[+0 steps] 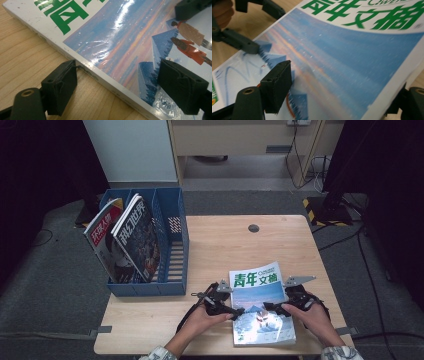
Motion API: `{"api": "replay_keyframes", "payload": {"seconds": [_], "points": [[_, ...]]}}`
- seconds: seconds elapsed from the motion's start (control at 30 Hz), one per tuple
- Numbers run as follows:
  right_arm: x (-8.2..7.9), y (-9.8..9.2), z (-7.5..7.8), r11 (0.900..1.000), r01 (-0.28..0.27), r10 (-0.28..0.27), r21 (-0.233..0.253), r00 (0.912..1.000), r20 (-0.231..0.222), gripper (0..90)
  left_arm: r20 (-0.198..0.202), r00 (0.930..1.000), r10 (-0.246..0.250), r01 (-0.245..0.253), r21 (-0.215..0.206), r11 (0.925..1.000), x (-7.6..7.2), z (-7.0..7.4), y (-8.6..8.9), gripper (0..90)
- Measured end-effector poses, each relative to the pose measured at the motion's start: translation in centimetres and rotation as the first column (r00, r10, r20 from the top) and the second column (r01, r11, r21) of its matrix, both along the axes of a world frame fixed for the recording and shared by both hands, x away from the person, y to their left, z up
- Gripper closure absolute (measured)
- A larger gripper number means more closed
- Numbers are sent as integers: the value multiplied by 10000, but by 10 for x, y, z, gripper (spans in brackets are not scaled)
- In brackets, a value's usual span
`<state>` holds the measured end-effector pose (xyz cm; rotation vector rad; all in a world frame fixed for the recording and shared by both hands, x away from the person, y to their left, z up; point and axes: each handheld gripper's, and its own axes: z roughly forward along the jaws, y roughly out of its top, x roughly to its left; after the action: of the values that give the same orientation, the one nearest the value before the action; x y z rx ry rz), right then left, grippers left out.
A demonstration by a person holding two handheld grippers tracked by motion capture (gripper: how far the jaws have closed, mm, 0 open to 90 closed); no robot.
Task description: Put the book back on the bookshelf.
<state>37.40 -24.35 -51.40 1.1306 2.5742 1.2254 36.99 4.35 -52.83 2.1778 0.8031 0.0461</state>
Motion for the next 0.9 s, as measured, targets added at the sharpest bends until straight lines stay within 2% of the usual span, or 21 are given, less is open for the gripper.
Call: {"api": "replay_keyframes", "payload": {"seconds": [0.17, 0.27, 0.43, 0.57, 0.63, 0.73, 0.83, 0.9], "points": [[12, 5, 0, 9999, 138, -139, 83, 9998, 126, 237, 22, 10000, -4, 4, -32, 10000, 0, 0, 0, 152], [18, 12, -1, 9996, 6, 1, -266, 9996, 279, 278, 36, 10000, -3, 4, -55, 10000, 0, -1, 1, 152], [25, 16, -2, 9995, 192, -183, -243, 9991, 379, 401, 82, 10000, -5, 5, -73, 10000, -1, -1, 1, 151], [21, 21, -2, 9984, 144, -107, -551, 9977, 675, 433, 102, 9999, 27, -26, -148, 9999, -1, -2, 1, 149], [19, 22, -1, 9978, 157, -93, -651, 9952, 978, 518, 107, 9999, 26, -24, -157, 9999, -1, -2, 1, 148], [16, 20, 4, 9986, 380, -320, -357, 9872, 1563, 690, 112, 9999, 31, -30, -161, 9999, 0, -2, 1, 146], [12, 18, 10, 9996, 275, -267, -13, 9823, 1855, 801, 165, 9999, 32, -29, -153, 9999, 0, -2, 1, 141], [9, 19, 14, 9997, 153, -191, 195, 9775, 2101, 837, 178, 9998, 20, -17, -160, 9999, 0, -2, 1, 136]]}}
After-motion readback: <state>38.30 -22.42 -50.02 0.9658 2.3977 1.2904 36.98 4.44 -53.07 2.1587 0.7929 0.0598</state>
